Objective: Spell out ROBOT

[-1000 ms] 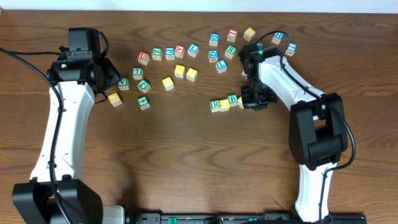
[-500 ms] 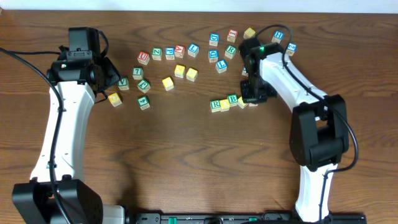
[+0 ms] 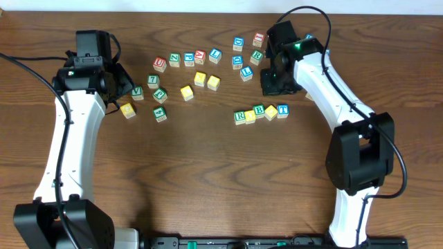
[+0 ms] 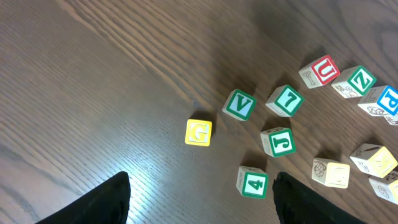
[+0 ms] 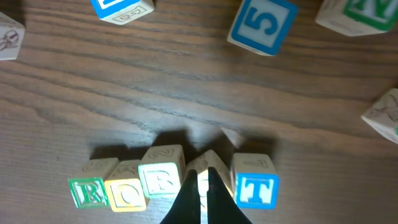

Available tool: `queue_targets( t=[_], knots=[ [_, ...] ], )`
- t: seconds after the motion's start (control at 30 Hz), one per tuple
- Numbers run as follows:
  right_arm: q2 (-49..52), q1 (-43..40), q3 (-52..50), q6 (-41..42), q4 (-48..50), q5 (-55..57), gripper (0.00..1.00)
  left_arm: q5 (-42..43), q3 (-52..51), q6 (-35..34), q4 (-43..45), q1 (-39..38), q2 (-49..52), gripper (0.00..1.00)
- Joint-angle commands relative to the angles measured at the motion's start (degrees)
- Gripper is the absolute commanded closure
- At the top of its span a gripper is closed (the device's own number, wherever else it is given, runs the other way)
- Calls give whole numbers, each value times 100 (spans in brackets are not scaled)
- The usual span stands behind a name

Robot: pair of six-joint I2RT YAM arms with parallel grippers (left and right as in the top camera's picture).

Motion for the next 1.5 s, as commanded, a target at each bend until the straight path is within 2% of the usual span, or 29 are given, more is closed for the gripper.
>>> queue_targets(
  t=[0.0,1.47],
  knots=[
    [251,70,37,68,35,-87,99,-68,-46,13,2,13,55,28],
    [289,31,-791,192,625,96,99,-68,-46,13,-2,13,55,27]
  ],
)
